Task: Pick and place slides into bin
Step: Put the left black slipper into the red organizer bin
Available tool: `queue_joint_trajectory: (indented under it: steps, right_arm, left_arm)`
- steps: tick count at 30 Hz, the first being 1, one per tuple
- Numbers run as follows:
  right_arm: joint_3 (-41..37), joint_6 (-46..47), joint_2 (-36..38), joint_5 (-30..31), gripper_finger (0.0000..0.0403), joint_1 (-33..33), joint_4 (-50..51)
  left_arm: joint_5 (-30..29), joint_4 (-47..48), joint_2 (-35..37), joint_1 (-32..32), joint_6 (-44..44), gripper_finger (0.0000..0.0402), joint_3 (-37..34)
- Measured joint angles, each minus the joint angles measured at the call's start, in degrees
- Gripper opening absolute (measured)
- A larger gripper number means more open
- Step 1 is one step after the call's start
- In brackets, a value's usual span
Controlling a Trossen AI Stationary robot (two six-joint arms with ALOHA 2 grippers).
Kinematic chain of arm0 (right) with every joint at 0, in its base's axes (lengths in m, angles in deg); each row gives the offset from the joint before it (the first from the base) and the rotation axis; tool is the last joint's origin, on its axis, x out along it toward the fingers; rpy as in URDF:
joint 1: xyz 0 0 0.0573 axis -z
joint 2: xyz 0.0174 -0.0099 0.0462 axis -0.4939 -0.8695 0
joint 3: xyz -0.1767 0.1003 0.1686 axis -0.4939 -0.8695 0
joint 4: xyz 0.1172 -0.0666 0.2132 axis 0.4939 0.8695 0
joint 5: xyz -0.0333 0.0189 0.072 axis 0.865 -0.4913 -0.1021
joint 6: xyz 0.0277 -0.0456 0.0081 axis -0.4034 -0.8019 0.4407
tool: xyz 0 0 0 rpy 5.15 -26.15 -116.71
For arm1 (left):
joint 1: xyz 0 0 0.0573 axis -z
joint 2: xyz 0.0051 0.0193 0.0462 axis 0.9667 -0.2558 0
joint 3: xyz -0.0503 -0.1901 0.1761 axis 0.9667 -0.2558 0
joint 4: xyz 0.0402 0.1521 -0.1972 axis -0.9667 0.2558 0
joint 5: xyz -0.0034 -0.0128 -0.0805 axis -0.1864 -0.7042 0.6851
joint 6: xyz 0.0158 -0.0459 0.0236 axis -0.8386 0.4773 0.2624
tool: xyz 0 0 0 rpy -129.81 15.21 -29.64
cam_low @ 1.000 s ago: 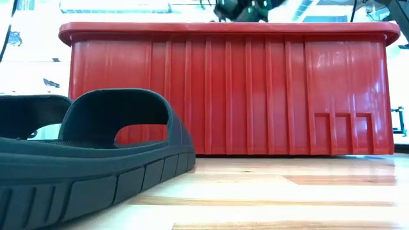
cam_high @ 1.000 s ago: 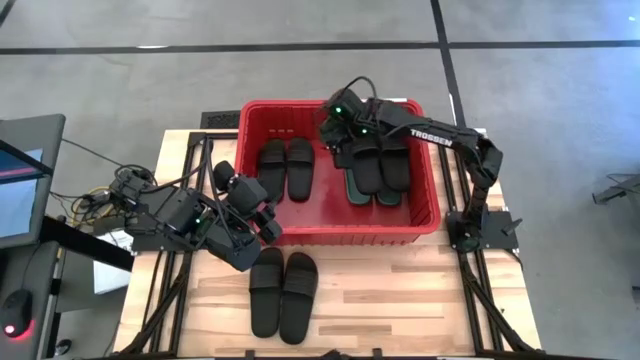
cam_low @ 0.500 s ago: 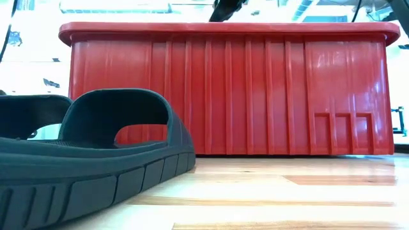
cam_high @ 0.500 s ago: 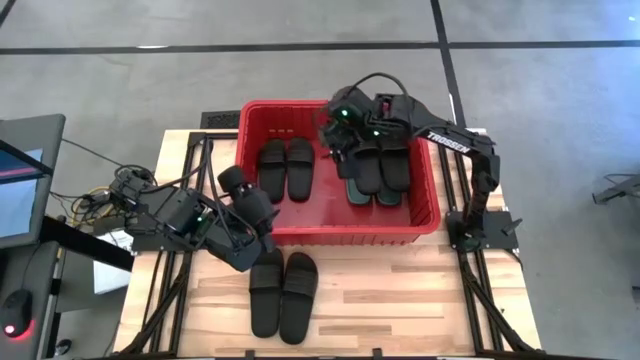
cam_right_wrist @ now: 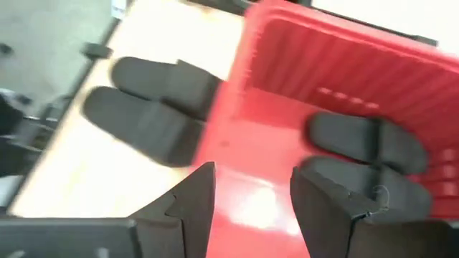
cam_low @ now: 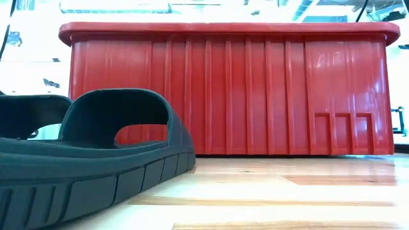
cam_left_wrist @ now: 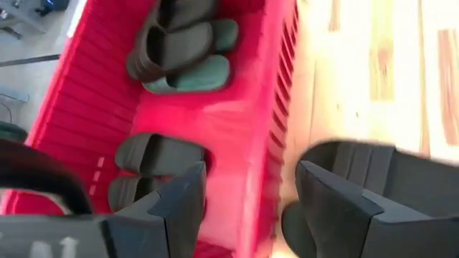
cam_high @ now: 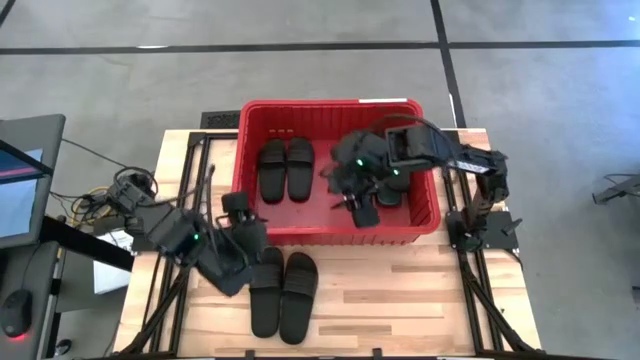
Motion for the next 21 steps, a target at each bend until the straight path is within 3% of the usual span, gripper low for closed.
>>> queue_joint_trajectory:
  steps: [10, 21]
  right_arm:
    - [0.0, 12.4, 2.63, 3.49, 0.0153, -12.37, -6.89]
    - [-1.28, 23.19, 2.28, 21.31, 0.0138, -24.73, -10.08]
  left_arm:
    - [-0.77, 0.21, 3.47, 7.86, 17.83, 0.0206, -19.11]
    - [-0.28, -10.82, 3.41, 15.21, 24.24, 0.0206, -33.78]
